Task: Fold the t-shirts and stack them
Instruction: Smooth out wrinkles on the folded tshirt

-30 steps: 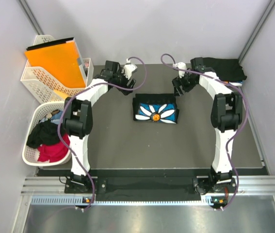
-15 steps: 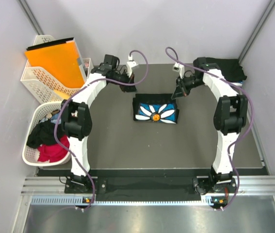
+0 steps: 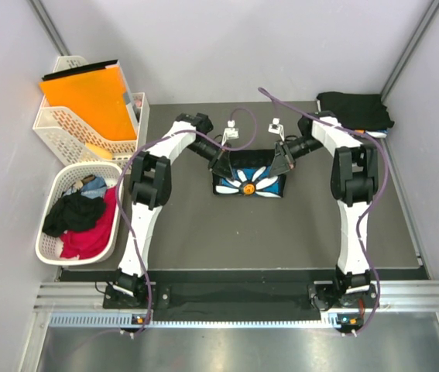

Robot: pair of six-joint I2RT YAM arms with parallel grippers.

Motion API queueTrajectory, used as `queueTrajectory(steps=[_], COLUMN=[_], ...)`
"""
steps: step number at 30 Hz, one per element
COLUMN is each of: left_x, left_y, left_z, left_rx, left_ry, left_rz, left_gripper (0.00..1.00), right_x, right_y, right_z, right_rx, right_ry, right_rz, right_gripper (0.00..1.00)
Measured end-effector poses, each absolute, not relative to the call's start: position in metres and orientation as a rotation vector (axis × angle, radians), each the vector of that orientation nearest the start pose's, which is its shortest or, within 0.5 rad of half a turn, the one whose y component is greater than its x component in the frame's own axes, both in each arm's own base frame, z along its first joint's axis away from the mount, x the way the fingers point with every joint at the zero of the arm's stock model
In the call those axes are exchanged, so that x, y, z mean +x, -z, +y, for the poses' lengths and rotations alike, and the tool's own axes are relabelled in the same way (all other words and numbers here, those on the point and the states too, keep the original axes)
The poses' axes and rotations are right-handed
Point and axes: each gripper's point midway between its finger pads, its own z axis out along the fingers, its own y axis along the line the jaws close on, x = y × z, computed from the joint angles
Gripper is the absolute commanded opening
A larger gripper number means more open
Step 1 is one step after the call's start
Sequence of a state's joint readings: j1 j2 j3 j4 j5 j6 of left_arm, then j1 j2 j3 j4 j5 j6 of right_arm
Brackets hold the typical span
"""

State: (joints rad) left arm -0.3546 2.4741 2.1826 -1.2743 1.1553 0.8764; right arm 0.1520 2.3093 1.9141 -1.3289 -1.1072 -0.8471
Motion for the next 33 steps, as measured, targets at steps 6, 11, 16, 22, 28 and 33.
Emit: queueTrajectory(steps=[6,11,16,22,28,33], left_x=[0.37,0.37,0.368,0.365,0.36,0.36], left_y=[-0.091,-0.08,-0.065,-0.052,-0.038,-0.038], left_z=[-0.296,-0.293,-0.289,-0.286,-0.287,-0.286], left_rx=[1.415,1.435,1.433,1.403,1.333,1.314], left_ry=[1.527,1.494,1.467,1.471,1.531,1.532], left_rz=[1.972,2.019,2.112,2.198,2.28,2.303], left_gripper=[0.0,0.0,0.0,0.0,0.0,0.0], right_x=[0.358,0.355,0.353,0.352,0.351,0.351], right_y=[-0.091,-0.061,-0.037,-0.038,-0.038,-0.037], right_z=[0.217,0.223,0.224,0.225,0.225,0.225], right_rx=[-1.139,-1.135,-1.074,-1.045,-1.043,-1.044], right_ry=[-1.537,-1.584,-1.647,-1.668,-1.671,-1.672], right_rz=[2.233,2.3,2.368,2.382,2.384,2.383], right_gripper=[0.0,0.0,0.0,0.0,0.0,0.0])
